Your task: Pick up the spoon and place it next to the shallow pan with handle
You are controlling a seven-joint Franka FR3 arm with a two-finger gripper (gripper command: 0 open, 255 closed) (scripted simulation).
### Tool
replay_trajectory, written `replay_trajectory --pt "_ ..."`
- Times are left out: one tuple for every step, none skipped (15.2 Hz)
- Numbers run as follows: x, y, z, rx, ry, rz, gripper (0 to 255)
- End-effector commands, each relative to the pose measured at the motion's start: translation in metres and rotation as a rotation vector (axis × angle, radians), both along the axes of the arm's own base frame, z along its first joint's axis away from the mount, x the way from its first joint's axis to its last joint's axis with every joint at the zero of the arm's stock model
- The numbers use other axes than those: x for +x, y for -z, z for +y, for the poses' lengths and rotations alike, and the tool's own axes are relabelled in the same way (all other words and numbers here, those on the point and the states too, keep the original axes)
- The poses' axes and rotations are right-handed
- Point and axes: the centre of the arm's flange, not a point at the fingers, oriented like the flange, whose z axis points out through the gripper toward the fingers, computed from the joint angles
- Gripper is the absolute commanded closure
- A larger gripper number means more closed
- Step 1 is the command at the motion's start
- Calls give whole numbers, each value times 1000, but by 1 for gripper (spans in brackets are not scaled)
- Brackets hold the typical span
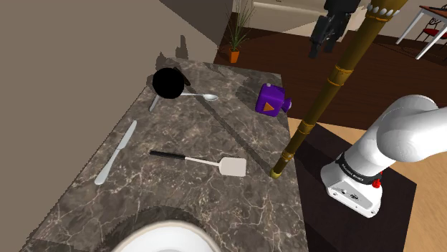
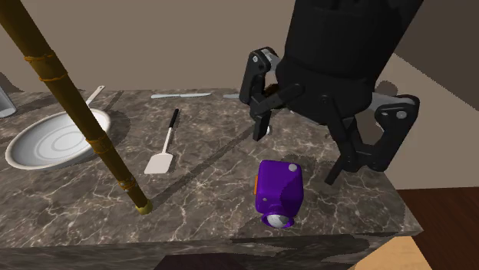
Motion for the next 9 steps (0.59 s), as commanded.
replay_trajectory --pt "0 0 0 0 0 0 0" --pt "9 8 3 3 -15 -9 0" --pt "18 15 7 6 -29 -18 0" --pt "26 23 11 9 -44 -28 0" --pt "35 30 15 11 -59 -37 0" --pt "44 37 19 14 -74 -46 0" --pt "53 44 23 17 -88 -55 0" --pt "62 51 27 20 -103 -65 0" --pt "70 58 32 23 -118 -74 0"
